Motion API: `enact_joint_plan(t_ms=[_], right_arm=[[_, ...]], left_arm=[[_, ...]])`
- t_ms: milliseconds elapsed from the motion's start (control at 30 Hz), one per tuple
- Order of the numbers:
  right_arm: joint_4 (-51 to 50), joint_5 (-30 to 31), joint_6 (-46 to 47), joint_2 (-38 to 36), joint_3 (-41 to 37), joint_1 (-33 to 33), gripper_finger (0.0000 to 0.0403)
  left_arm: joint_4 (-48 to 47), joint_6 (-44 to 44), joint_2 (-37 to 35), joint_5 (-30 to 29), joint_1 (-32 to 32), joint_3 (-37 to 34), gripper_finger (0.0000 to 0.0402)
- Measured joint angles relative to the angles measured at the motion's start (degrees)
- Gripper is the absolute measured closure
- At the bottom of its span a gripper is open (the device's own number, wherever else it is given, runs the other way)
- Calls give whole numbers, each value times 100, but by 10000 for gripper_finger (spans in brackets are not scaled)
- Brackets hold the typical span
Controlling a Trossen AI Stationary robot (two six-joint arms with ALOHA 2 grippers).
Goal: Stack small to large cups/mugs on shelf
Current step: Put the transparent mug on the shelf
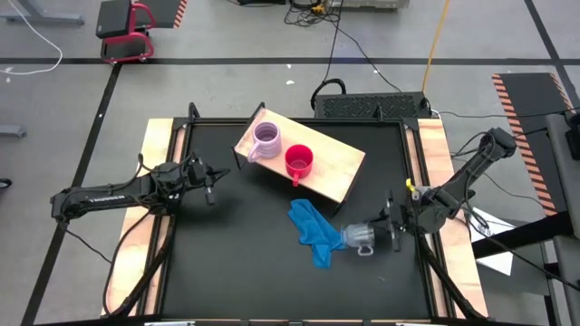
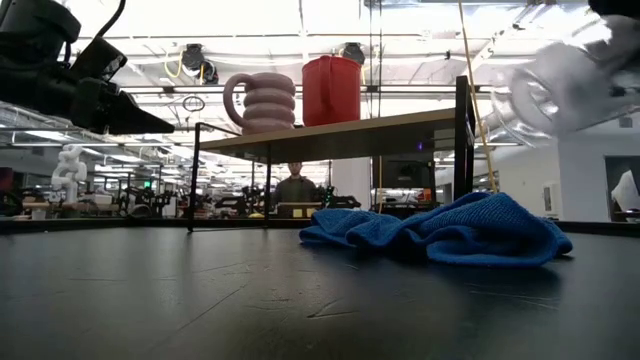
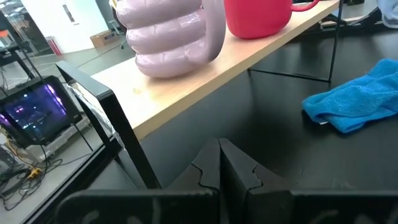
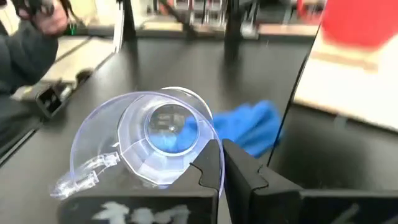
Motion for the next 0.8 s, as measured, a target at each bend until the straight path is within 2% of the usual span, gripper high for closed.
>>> enact_joint_plan(t_ms=[200,300,500,633,800], right_arm=[[1402,2,-1700,-207,-61,-361,403],[1732,5,-2231,-296,87,-589,403],[1614,6,-2844,-478,537,-980,403],[995,5,-2888,-542,854,-1175,403],[933,8,-2909,-540,985,-1532,403]], left_arm=[[9,0,0,8,0,0,398],[7,0,0,75,0,0,398],[0,2,0,155,-1,0,398],[-21,14,0,155,0,0,398],[-37,42,0,155,-1,0,398]])
